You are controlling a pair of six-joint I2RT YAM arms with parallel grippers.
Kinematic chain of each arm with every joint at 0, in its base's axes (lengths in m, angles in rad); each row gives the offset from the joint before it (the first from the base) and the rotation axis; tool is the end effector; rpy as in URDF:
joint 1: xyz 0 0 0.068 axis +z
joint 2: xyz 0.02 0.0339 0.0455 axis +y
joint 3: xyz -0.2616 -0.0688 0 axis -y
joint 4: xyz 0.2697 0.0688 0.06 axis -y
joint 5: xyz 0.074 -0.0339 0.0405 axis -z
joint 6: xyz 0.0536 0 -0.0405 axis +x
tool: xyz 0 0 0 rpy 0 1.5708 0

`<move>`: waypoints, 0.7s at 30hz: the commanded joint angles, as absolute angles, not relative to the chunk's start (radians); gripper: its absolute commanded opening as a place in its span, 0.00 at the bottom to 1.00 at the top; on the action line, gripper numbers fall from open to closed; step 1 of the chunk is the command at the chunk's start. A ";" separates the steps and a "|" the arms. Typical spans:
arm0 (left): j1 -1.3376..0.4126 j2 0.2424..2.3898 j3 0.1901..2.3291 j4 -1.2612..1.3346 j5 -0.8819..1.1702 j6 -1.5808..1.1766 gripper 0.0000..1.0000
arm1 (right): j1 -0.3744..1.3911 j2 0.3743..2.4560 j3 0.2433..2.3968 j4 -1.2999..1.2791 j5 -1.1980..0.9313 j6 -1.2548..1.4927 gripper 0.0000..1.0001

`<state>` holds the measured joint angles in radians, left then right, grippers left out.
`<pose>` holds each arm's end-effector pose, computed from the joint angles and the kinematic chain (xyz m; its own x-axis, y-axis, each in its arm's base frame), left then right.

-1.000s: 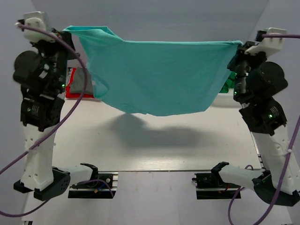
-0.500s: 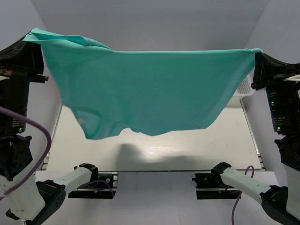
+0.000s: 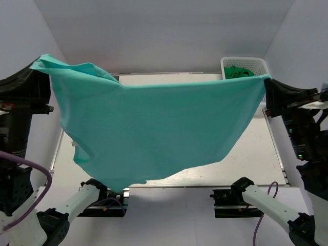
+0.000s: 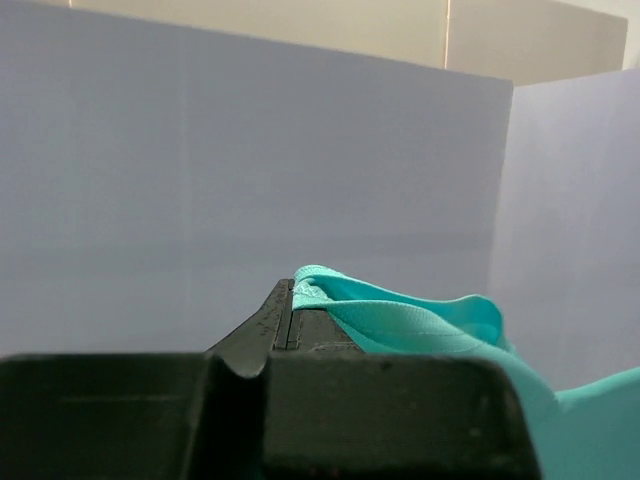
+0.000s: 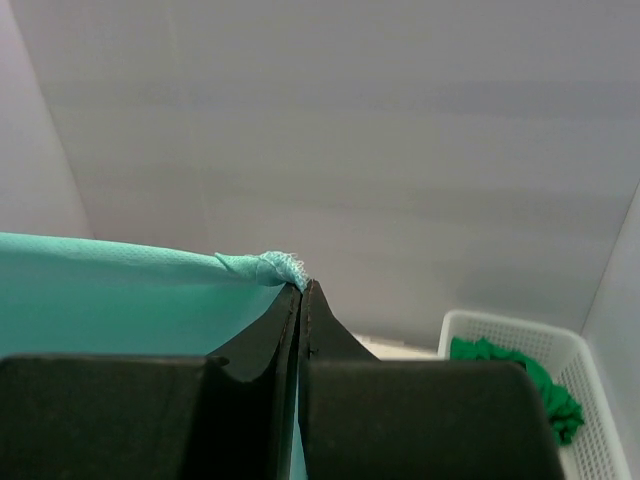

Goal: Fold and stack the t-shirts
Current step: Flatten out the tshirt

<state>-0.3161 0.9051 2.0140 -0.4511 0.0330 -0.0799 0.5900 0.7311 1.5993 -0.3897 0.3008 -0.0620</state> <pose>0.0240 -0.0097 0.6654 0.5525 -0.2646 -0.7904 0.3808 0.9236 -0.0431 0.0627 0.0229 0.5904 0.4013 0.1974 -0.8944 -0.2885 0.9540 0.0812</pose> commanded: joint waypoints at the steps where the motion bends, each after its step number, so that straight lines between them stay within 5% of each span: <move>1: -0.308 0.905 1.922 -0.439 0.002 -0.130 0.00 | 0.588 0.707 1.502 -0.299 0.346 -0.026 0.00; 11: -0.308 0.896 1.458 -0.299 -0.224 -0.206 0.00 | 0.589 0.739 1.217 -0.245 0.627 0.090 0.00; 21: -0.318 1.064 1.299 -0.198 -0.386 -0.238 0.00 | 0.584 0.893 1.065 -0.176 0.889 0.137 0.00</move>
<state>-0.3225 1.0615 1.2938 -0.2913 -0.3153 -0.2203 0.5892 0.8585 1.0698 -0.2790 0.7448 0.1135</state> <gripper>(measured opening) 0.022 0.008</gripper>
